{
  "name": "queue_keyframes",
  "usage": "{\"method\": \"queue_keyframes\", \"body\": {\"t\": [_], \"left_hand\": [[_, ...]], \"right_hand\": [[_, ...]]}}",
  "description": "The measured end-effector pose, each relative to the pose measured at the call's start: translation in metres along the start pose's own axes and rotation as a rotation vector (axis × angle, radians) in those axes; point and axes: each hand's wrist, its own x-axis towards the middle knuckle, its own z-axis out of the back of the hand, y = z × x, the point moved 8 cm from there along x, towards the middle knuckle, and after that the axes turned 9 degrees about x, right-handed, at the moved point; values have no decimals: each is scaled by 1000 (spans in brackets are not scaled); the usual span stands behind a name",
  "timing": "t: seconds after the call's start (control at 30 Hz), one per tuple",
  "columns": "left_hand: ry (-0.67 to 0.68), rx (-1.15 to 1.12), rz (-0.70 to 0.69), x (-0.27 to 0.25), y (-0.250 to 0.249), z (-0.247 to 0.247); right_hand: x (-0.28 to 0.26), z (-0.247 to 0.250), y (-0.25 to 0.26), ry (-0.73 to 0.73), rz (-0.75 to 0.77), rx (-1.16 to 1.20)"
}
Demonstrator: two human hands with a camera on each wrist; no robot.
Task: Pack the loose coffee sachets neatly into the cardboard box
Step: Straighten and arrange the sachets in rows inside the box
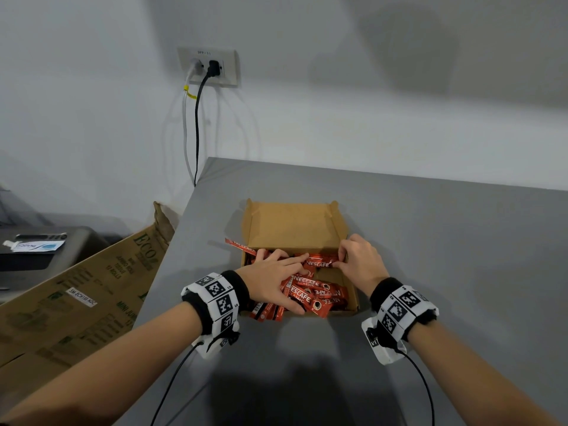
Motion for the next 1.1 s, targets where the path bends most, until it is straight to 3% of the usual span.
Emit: {"method": "queue_keyframes", "body": {"t": [0.3,0.4,0.53,0.6,0.73,0.87,0.97,1.1], "left_hand": [[-3,6,-8,1,1,0],[-21,14,-8,1,1,0],[-17,30,-10,3,2,-2],[-18,43,-14,3,1,-3],[-25,32,-4,2,2,-2],[-42,16,-6,0,2,-1],[-44,11,-3,0,2,0],[-35,18,0,0,2,-1]], "right_hand": [[-6,7,5,5,2,-31],[-19,14,27,-47,161,-183],[-34,-24,43,255,223,-159],[-33,-36,44,310,223,-131],[-28,-22,46,232,214,-49],[-26,17,38,66,234,-95],[-23,34,21,-6,132,192],[-23,24,21,23,88,473]]}}
